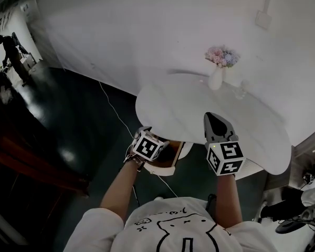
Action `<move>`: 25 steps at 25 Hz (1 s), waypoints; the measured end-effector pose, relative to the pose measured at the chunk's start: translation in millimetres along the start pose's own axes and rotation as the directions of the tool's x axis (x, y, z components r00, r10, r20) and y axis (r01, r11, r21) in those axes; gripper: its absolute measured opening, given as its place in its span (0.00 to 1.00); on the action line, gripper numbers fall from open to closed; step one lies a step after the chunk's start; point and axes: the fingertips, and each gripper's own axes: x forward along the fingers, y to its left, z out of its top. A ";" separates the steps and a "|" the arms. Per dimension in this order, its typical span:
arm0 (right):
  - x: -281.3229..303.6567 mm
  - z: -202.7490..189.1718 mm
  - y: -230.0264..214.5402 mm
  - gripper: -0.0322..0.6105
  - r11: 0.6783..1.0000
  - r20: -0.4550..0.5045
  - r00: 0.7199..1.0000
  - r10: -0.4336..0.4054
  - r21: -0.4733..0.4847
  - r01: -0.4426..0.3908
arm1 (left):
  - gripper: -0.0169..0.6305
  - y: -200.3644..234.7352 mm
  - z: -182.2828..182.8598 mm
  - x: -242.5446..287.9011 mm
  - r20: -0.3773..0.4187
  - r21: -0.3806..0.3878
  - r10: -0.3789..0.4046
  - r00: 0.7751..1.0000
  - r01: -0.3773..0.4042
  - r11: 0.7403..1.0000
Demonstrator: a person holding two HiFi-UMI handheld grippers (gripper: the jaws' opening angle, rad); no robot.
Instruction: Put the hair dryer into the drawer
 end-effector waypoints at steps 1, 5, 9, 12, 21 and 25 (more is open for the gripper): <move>-0.7 2.7 0.0 0.05 1.000 0.004 1.000 0.001 -0.009 -0.001 | 0.62 2.3 8.0 -7.9 0.035 -0.024 0.008 0.999 -0.007 1.000; -2.0 10.0 1.3 0.05 1.000 0.015 1.000 0.019 -0.021 -0.018 | 0.62 12.7 43.7 -42.7 0.209 -0.094 0.062 0.976 -0.043 0.995; -5.7 19.8 2.1 0.05 0.999 0.035 0.999 0.026 -0.032 -0.025 | 0.62 18.2 76.7 -79.8 0.369 -0.152 0.114 0.923 -0.061 0.986; -9.3 28.8 0.4 0.05 0.999 0.058 0.998 0.024 -0.044 -0.021 | 0.62 19.3 97.5 -104.2 0.463 -0.152 0.138 0.876 -0.075 0.985; -20.4 52.0 -9.8 0.05 0.998 0.123 0.992 0.009 -0.060 -0.002 | 0.62 23.0 136.5 -162.3 0.641 -0.090 0.202 0.740 -0.189 0.978; -25.9 60.8 -16.4 0.05 0.997 0.143 0.990 -0.003 -0.081 0.015 | 0.47 27.3 151.2 -191.8 0.717 -0.126 0.255 0.649 -0.239 0.963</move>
